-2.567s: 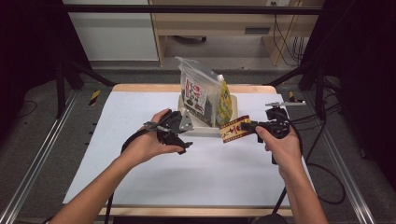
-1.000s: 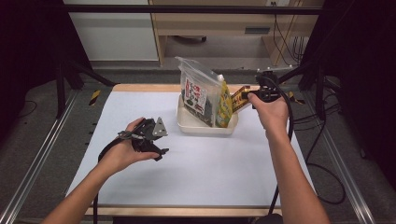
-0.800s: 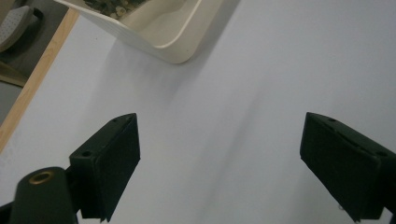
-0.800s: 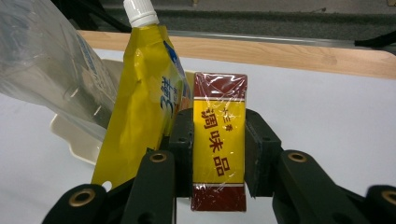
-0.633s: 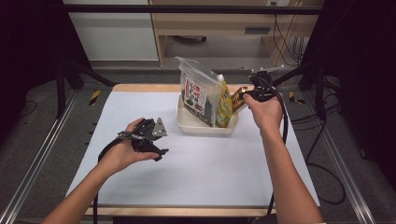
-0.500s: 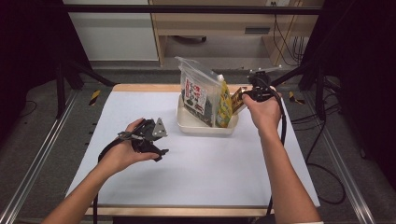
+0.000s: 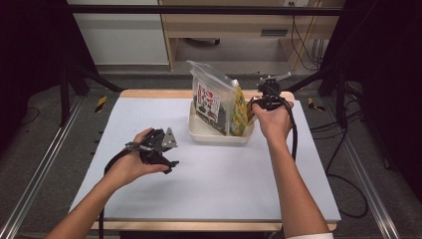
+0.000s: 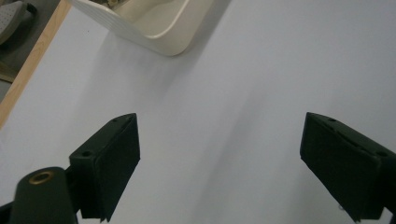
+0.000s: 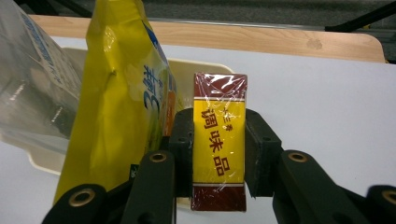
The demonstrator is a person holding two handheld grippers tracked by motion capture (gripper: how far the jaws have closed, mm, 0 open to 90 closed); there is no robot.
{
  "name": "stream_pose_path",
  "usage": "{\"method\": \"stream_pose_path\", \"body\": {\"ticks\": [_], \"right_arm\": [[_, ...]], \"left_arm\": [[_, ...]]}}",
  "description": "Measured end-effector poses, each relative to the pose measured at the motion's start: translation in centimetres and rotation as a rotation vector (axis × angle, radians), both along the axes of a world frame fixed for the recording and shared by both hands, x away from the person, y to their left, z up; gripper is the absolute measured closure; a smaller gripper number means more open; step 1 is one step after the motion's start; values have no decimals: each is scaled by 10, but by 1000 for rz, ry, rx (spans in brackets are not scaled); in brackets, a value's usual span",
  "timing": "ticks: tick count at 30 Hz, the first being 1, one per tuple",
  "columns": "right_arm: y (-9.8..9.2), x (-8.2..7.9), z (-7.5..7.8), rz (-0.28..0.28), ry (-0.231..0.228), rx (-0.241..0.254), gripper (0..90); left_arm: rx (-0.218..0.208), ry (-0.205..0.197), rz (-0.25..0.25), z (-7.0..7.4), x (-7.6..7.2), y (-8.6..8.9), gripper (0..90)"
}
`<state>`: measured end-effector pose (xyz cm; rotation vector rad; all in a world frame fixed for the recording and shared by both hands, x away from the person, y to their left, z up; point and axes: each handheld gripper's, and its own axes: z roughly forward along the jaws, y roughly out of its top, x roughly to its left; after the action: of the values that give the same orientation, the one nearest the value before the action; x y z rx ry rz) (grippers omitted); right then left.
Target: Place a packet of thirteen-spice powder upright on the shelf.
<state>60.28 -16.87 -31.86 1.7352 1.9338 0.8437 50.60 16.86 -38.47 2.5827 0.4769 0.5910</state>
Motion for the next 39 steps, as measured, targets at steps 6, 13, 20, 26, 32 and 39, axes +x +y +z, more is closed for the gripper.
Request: {"method": "stream_pose_path", "body": {"ticks": [6,13,20,26,32,39], "right_arm": [[4,4,-4,-29,7,-5,687],[4,8,-11,-41,15,7,680],[1,12,-23,-36,31,38,661],[4,15,-36,-23,22,72,602],[-5,5,-28,2,-78,129,506],[-17,-11,-15,31,-160,144,497]], "left_arm": [[-7,1,6,-1,0,2,119],[-13,5,7,-4,0,4,119],[-21,-1,12,-4,-1,5,118],[-21,-9,17,-2,-2,10,118],[-38,-18,39,1,-2,18,117],[-48,-24,56,2,0,22,113]]}}
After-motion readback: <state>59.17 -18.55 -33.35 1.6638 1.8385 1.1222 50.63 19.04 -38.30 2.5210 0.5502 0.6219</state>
